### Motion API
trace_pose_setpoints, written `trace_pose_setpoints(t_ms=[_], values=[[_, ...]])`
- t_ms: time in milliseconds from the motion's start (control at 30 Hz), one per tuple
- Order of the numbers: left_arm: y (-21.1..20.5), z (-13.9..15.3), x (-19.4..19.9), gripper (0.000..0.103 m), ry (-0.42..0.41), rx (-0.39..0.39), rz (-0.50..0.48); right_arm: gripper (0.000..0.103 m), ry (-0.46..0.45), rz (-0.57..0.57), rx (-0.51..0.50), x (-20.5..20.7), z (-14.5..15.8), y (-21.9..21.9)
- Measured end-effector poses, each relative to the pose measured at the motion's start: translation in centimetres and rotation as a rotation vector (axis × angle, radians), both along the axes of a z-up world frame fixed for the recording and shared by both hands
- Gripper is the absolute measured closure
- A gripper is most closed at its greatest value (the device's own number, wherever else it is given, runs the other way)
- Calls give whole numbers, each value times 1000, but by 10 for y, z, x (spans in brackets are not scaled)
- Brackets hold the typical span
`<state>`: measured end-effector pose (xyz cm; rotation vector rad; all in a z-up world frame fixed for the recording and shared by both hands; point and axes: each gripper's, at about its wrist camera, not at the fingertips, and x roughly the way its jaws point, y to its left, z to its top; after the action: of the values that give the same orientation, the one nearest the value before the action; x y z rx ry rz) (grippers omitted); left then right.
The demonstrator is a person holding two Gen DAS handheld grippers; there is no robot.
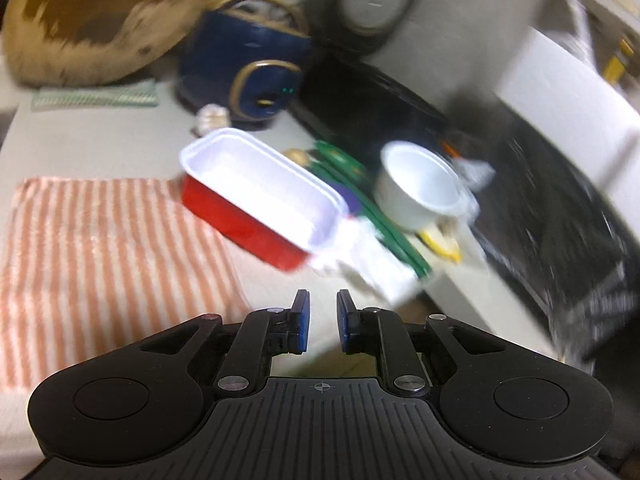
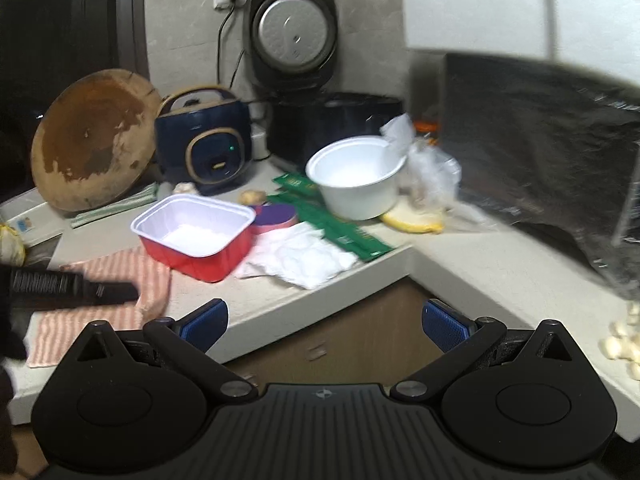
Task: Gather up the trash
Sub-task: 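Reach the left gripper to the red foil tray rim and grasp it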
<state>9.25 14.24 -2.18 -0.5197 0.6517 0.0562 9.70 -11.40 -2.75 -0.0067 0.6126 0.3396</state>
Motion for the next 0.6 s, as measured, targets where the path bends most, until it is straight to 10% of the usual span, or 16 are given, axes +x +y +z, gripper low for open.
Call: trace_pose_setpoints(t_ms=[200, 600], values=[[61, -14, 54, 86, 20, -82, 125, 0, 99, -51, -59, 53, -17, 33], [83, -32, 116, 77, 78, 55, 87, 0, 144, -139, -100, 111, -33, 59]])
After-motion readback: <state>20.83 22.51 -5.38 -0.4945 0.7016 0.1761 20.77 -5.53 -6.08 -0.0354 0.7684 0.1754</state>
